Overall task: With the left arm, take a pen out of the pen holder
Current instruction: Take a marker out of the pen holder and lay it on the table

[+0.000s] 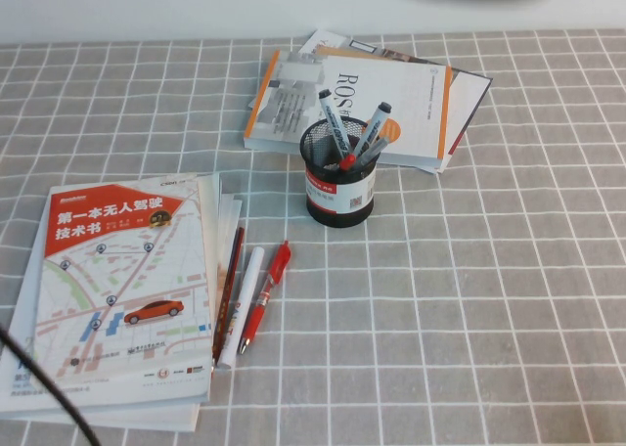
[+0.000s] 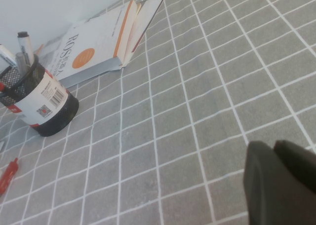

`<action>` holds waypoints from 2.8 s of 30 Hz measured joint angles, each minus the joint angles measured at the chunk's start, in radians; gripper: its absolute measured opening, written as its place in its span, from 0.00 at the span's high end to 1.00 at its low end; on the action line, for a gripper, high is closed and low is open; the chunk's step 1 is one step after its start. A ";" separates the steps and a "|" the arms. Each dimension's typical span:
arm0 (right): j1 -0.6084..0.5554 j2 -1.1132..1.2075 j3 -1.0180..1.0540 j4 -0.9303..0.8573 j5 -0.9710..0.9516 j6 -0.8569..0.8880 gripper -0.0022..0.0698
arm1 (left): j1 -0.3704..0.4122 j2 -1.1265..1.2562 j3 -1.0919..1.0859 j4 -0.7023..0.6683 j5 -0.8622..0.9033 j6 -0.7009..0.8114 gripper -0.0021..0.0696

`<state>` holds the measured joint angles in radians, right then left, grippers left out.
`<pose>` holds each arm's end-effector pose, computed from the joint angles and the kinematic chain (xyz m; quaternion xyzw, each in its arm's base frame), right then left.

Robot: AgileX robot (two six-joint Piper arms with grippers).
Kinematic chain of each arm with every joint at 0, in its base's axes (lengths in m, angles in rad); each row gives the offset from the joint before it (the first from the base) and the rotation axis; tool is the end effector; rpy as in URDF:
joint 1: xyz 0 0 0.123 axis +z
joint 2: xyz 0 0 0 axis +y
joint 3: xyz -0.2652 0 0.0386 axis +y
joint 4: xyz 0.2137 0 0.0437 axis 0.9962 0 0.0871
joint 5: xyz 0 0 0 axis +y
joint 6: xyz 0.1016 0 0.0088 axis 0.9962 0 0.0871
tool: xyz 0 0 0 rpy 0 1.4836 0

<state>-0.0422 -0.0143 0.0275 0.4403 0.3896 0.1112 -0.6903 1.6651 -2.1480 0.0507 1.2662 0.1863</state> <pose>0.0458 0.0146 0.1706 0.1750 0.7788 0.2054 0.5663 0.2426 -0.1939 0.4560 0.3813 0.8214 -0.0812 0.4163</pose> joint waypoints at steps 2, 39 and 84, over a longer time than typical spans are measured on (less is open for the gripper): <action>0.000 0.000 0.000 0.000 0.000 0.000 0.99 | -0.047 -0.028 0.063 0.051 0.000 -0.009 0.80; 0.000 0.000 0.000 0.000 0.000 0.000 0.99 | -0.344 -0.547 1.606 1.631 -0.797 -2.168 0.80; 0.000 0.000 0.000 0.000 0.000 0.000 0.99 | -0.432 -0.402 0.935 0.508 -0.048 -0.576 0.80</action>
<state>-0.0422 -0.0143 0.0275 0.4403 0.3896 0.1112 -1.1220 1.2629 -1.2135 0.5589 1.2180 -0.3897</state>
